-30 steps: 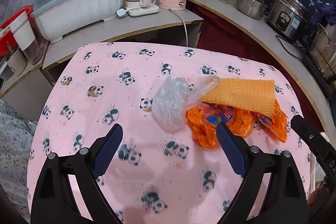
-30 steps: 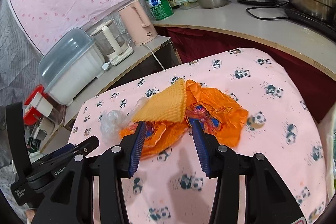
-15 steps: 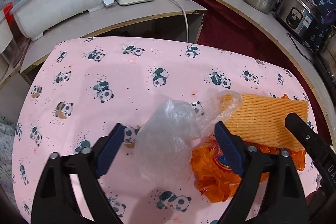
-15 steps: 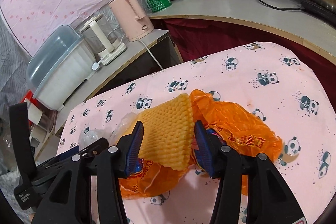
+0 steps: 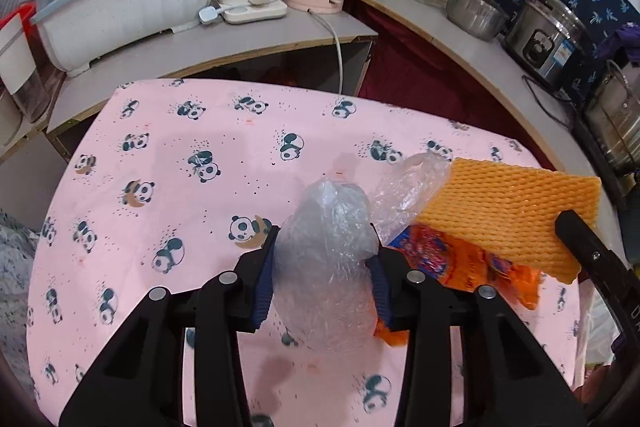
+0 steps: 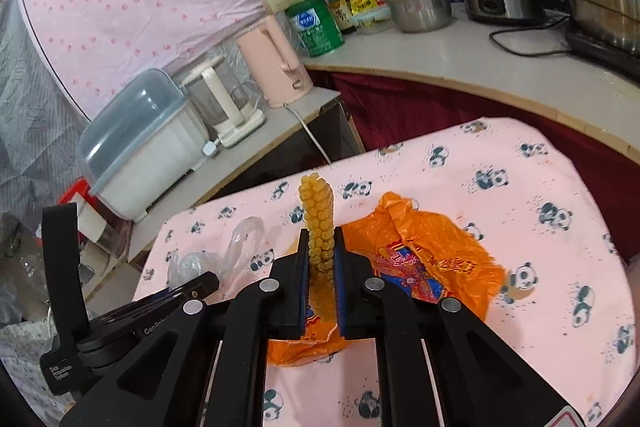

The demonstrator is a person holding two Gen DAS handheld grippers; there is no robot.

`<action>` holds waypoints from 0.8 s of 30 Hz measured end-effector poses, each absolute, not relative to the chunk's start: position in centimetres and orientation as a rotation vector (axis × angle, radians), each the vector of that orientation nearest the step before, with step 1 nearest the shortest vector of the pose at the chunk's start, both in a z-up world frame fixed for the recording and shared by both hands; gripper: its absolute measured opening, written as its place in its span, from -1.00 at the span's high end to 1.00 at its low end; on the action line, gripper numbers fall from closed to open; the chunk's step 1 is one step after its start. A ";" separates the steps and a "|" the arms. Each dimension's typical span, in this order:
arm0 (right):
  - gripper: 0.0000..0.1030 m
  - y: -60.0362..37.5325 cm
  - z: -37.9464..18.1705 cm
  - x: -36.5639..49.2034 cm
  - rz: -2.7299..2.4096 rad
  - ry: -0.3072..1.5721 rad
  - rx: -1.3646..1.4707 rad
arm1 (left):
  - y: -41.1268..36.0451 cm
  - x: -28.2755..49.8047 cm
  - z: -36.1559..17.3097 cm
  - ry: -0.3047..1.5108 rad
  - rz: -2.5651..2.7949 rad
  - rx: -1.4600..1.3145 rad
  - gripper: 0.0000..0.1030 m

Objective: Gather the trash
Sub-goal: 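Grasp the clear plastic bag with the left gripper while the right grasps the small orange foam net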

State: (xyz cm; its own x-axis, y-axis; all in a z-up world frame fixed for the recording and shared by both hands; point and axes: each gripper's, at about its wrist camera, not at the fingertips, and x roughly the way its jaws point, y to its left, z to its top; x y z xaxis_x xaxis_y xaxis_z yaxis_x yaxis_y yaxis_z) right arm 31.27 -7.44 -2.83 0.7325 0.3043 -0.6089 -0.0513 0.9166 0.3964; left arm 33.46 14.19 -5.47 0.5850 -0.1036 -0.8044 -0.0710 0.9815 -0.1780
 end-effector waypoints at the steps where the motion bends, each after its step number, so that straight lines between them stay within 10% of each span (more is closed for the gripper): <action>1: 0.80 -7.7 -2.1 30.6 0.197 0.713 0.370 | 14.0 32.8 -4.7 0.939 -0.023 -0.202 0.25; 24: 0.80 -17.9 6.4 15.8 0.054 0.550 0.406 | 1.4 20.2 3.7 0.832 -0.214 -0.061 0.24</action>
